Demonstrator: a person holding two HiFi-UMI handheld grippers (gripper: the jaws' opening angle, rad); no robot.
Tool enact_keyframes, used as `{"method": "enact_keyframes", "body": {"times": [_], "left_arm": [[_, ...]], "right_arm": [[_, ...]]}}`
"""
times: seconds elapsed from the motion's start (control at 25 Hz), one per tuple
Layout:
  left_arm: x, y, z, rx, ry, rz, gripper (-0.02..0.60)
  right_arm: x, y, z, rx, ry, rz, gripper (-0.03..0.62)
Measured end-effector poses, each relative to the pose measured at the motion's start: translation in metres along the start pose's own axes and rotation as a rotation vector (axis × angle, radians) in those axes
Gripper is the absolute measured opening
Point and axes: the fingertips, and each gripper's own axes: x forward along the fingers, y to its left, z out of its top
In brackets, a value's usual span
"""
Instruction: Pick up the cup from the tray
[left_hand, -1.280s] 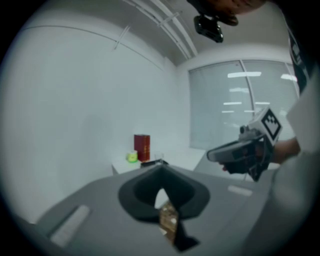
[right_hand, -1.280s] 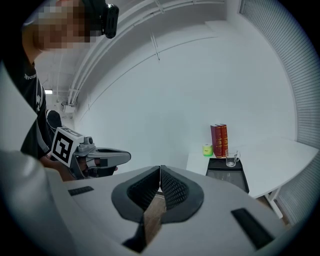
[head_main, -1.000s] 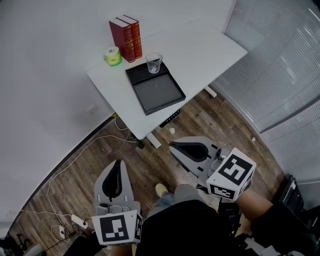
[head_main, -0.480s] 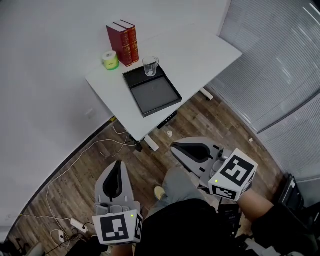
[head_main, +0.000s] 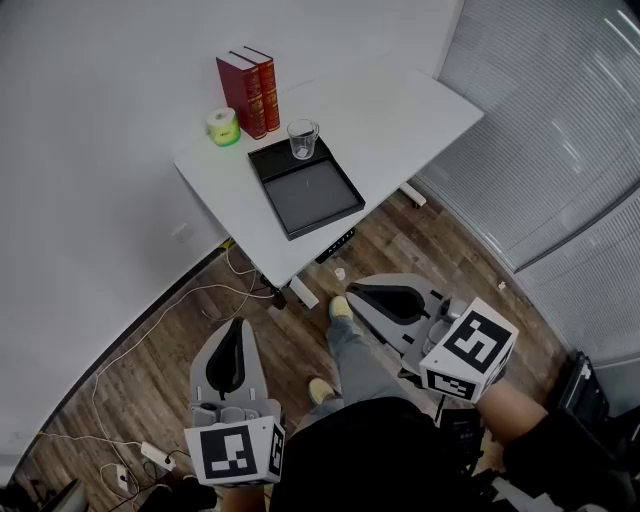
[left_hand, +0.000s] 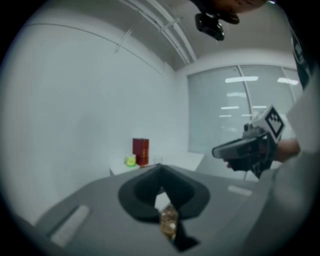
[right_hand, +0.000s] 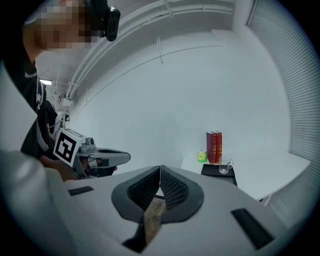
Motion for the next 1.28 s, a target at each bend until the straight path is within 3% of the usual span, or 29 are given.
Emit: {"method": "enact_keyframes", "body": {"times": [0.48, 1.28], "left_arm": [[0.024, 0.009, 0.009, 0.008, -0.001, -0.002, 0.005], [0.147, 0.016, 0.023, 0.01, 0.04, -0.039, 0.005]], "right_arm": [[0.014, -0.021, 0.009, 0.002, -0.009, -0.005, 0.015], [0.064, -0.134, 0.021, 0.048, -0.01, -0.028, 0.015]]}}
